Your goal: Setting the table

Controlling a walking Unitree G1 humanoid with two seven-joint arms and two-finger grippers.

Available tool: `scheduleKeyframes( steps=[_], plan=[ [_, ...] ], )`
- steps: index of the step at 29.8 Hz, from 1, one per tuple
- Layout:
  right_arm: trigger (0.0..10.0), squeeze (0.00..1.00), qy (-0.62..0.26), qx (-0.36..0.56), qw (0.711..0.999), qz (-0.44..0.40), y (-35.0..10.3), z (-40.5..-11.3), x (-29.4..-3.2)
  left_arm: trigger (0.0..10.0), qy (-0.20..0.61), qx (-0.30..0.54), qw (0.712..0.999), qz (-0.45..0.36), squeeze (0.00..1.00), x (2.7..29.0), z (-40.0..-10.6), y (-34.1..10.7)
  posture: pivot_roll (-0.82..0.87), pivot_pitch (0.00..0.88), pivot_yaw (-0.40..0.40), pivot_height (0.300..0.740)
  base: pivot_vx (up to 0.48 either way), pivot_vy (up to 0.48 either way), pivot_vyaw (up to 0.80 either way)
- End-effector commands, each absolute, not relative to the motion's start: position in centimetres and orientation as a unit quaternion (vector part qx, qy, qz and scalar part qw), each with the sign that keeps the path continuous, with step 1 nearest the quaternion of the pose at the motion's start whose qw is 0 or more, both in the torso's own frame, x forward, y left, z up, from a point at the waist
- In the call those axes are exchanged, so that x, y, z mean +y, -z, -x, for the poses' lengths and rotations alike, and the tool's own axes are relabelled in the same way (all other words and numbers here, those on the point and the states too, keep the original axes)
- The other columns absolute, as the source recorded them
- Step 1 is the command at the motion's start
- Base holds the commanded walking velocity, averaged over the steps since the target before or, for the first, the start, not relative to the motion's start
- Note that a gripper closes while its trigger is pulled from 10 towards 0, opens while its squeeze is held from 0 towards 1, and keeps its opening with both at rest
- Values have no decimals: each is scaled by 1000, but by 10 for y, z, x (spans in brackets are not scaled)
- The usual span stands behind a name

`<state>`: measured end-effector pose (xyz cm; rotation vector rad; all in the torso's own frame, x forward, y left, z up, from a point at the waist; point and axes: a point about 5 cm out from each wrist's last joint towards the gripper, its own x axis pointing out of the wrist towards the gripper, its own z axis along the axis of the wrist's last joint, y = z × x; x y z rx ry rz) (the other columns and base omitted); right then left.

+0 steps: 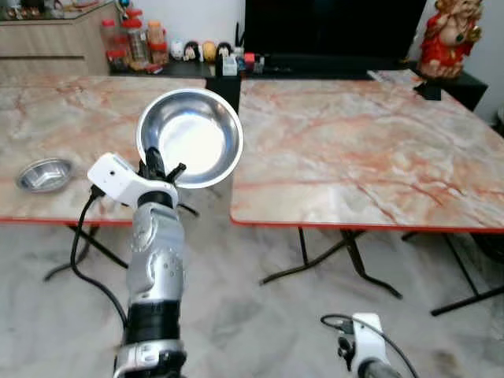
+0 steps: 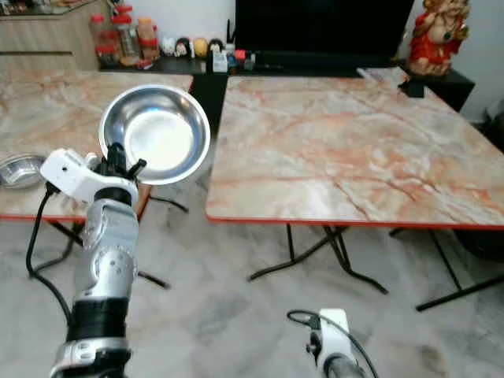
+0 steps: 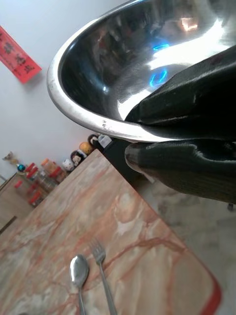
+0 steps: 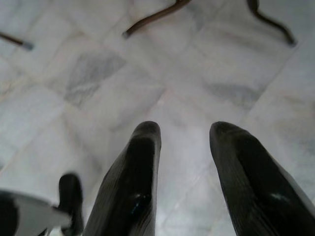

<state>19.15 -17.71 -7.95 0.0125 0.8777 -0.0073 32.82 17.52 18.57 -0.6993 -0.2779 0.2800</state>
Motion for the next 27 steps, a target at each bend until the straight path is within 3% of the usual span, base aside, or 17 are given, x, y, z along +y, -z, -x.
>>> scheduleKeyframes(
  steps=[1, 4, 13, 20, 27],
  plan=[
    [10000, 0, 14, 419, 908, -2, 77, -195, -185, 10000, -111, -145, 928, 325, 0, 164, -330, -197, -20, 0, -15, 732, 0, -480, 0],
    [10000, 0, 14, 420, 908, -1, 77, -194, -186, 10000, -76, -123, 946, 290, 0, 150, -333, -194, -22, 0, -17, 732, 0, 0, 0],
    [10000, 0, 15, 419, 908, 0, 77, -194, -188, 10000, -50, -132, 947, 287, 0, 141, -331, -197, -27, 0, -16, 732, 0, 0, 0],
    [10000, 0, 23, 421, 907, -9, 77, -193, -188, 10000, -42, -132, 949, 282, 0, 137, -332, -199, -38, 0, -6, 732, 349, 0, 0],
    [10000, 0, 23, 419, 908, -4, 77, -193, -188, 10000, -36, -136, 950, 279, 0, 136, -332, -201, -40, 0, -8, 732, 424, 0, -404]
  ],
)
